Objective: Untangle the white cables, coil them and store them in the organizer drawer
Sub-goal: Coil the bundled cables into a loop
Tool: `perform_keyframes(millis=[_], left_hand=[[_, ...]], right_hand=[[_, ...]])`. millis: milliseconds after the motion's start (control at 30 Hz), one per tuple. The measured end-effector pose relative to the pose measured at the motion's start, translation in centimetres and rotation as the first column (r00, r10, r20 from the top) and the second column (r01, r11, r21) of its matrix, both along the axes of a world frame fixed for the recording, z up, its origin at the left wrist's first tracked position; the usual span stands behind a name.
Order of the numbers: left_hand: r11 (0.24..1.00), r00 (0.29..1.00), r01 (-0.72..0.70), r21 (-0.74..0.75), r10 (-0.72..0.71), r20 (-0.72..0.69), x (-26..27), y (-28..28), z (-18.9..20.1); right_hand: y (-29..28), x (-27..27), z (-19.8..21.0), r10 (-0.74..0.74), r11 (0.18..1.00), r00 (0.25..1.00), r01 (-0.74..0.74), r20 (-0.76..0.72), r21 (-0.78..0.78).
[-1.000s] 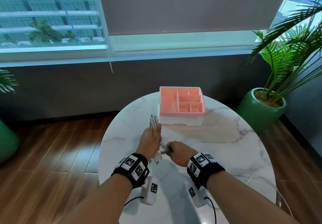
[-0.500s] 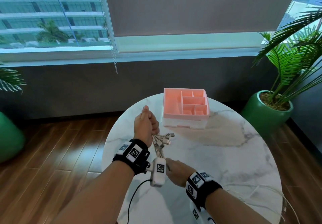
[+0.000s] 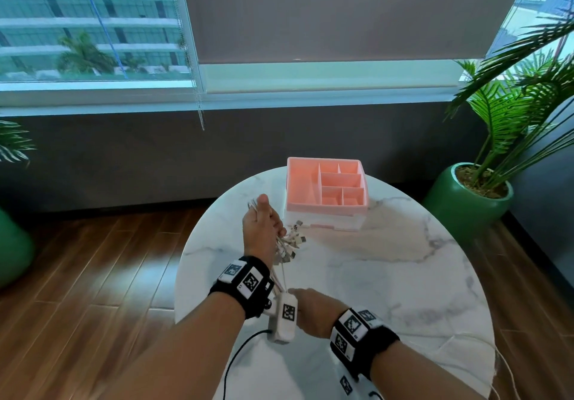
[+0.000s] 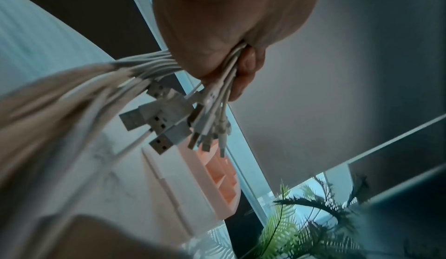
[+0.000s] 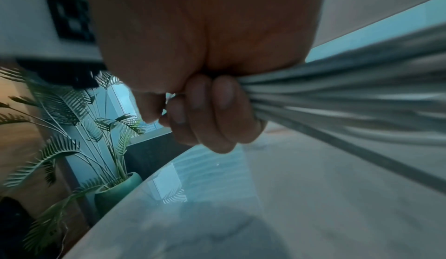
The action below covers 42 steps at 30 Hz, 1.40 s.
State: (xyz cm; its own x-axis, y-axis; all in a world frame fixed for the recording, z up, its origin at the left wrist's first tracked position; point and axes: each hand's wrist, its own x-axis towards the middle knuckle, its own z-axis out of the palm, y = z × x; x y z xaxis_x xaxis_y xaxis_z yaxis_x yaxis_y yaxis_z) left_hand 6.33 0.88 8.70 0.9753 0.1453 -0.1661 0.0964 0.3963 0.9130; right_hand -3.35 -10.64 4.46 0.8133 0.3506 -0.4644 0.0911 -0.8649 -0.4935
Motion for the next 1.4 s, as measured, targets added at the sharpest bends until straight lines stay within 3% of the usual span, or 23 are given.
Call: perform_keyframes(millis=[167,267,367,500,600,700,767,800,867,1067,1200,1267,1400], left_hand=[[0.999,0.999,0.024,0.039,-0.025,0.040,-0.1,-0.6,-0.2],[0.991,0.996,-0.075,-0.112,0.070,-0.051,0.7,-0.6,1.3],[0.926,0.985,-0.153,-0.346,0.116,-0.125,1.9,-0.3,2.8],[0.834,0.979,-0.165,-0.526,0.074,-0.190,2.1,-0.8,3.0],[0.805,0.980,-0.148,-0.574,0.040,-0.196,1.6,-0.9,2.7],[0.920,0.989,-0.114,-0.375,0.069,-0.131,1.1,-0.4,1.1],[0.997,0.998,-0.051,-0.064,0.050,-0.024,0.7,0.1,-0.7],[0.996,1.000,-0.010,0.091,0.007,0.028,0.4,0.4,-1.6],[0.954,0.991,0.073,0.292,-0.102,0.085,-0.4,0.9,-2.9],[0.739,0.901,0.272,0.616,-0.420,0.107,-2.0,0.9,-5.2],[0.601,0.812,0.444,0.665,-0.583,-0.016,-2.3,0.4,-5.5],[0.613,0.776,0.551,0.567,-0.625,-0.078,-2.6,0.0,-5.0],[0.669,0.707,0.706,0.235,-0.689,-0.161,-3.2,-0.6,-3.3]], right_hand=[[-1.2,0.5,1.4,0.053,0.996,0.998,-0.050,0.033,-0.067],[-1.7,0.4,1.3,0.001,1.000,0.999,0.000,0.048,-0.016],[-2.1,0.2,0.2,-0.092,0.995,0.995,0.094,0.048,-0.031],[-2.0,0.2,-0.9,-0.082,0.990,0.995,0.088,0.054,-0.112],[-1.5,0.1,-1.9,-0.047,0.987,0.997,0.055,0.053,-0.154],[-1.1,-0.3,-1.8,0.019,0.982,0.996,-0.003,0.085,-0.189],[-1.2,-0.6,-1.1,0.042,0.985,0.992,-0.022,0.117,-0.170],[-1.4,-0.8,-0.7,0.062,0.985,0.990,-0.041,0.127,-0.168],[-1.7,-1.0,0.4,0.112,0.977,0.988,-0.091,0.104,-0.191],[-2.8,0.8,5.2,0.188,0.962,0.981,-0.175,0.044,-0.209],[-3.9,2.8,8.9,0.205,0.967,0.975,-0.188,0.088,-0.170],[-4.5,3.9,10.6,0.199,0.971,0.974,-0.182,0.108,-0.152],[-6.0,6.4,12.9,0.098,0.994,0.989,-0.091,0.109,-0.067]])
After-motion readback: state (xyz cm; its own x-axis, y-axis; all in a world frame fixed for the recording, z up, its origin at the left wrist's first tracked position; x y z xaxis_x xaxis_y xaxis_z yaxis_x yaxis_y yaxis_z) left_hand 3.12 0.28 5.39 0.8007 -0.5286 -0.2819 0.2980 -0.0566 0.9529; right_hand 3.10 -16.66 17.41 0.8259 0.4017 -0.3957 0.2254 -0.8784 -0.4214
